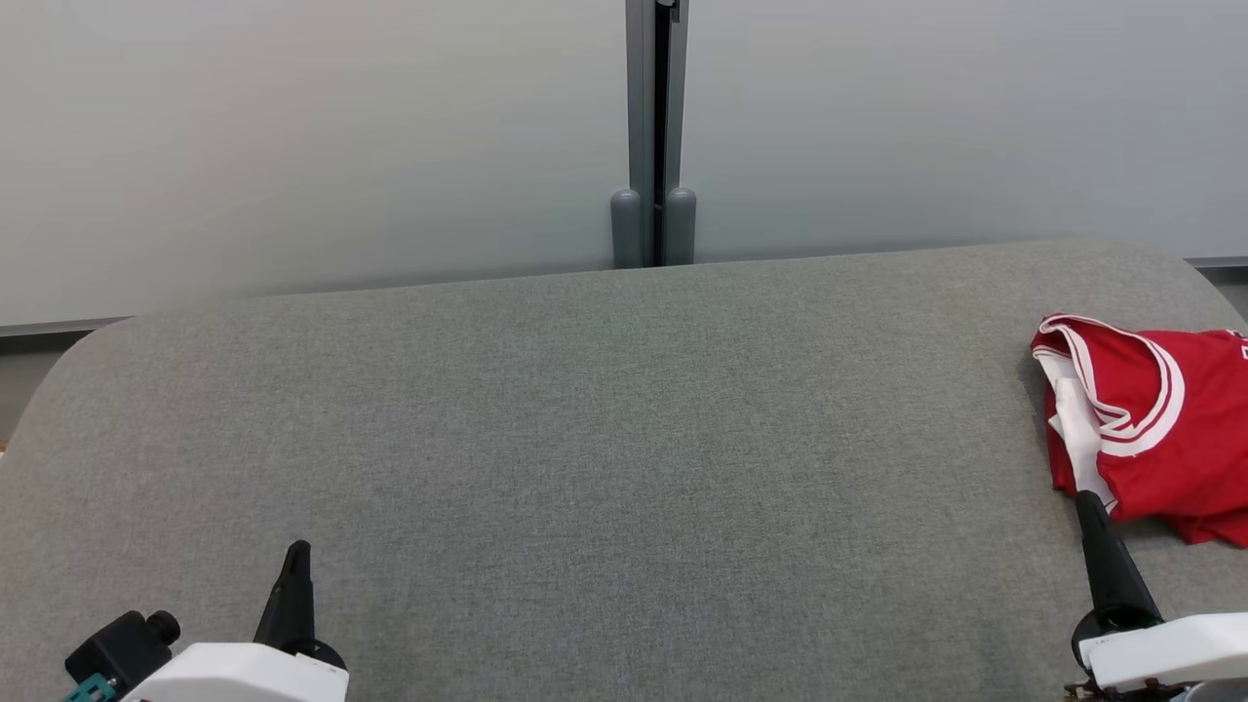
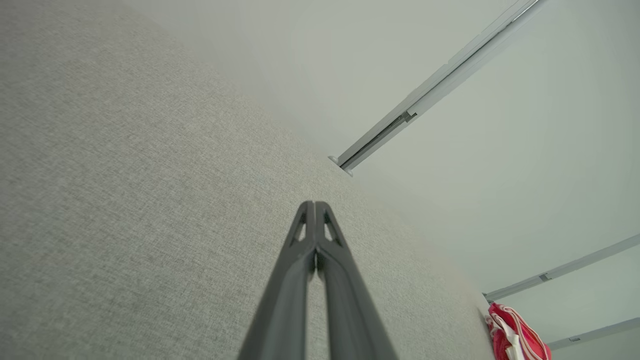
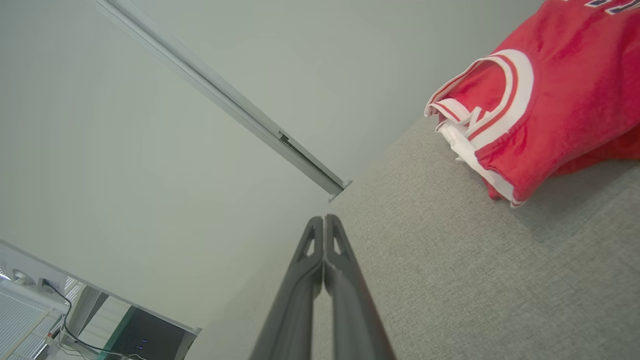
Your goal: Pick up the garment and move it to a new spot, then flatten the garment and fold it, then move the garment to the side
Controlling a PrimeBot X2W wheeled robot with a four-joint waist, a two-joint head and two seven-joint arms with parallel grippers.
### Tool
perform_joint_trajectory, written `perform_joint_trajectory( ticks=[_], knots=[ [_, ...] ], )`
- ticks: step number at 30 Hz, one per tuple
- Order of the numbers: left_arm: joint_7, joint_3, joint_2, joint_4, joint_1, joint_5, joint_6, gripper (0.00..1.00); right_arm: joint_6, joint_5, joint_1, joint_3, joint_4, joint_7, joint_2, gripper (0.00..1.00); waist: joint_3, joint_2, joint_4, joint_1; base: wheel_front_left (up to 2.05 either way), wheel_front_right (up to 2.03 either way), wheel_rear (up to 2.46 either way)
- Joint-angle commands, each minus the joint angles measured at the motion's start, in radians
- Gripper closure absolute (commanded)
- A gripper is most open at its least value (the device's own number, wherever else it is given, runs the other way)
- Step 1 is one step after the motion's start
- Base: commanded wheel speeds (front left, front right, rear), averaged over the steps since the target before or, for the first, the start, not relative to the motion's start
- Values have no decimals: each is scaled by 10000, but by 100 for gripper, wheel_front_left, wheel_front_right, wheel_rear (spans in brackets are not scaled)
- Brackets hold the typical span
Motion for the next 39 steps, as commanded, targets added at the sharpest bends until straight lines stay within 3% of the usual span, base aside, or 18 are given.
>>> perform_joint_trajectory(
  ticks=[1,39],
  knots=[
    [72,129,51,-90,-336,-281,-98,100,2,271,-279,-54,-59,76,-21,100,6,0,1,0,0,0,0],
    [1003,1044,-347,83,-972,-3848,-906,100,3,3822,-1027,-413,722,308,316,100,207,0,3,0,0,0,0]
  ],
)
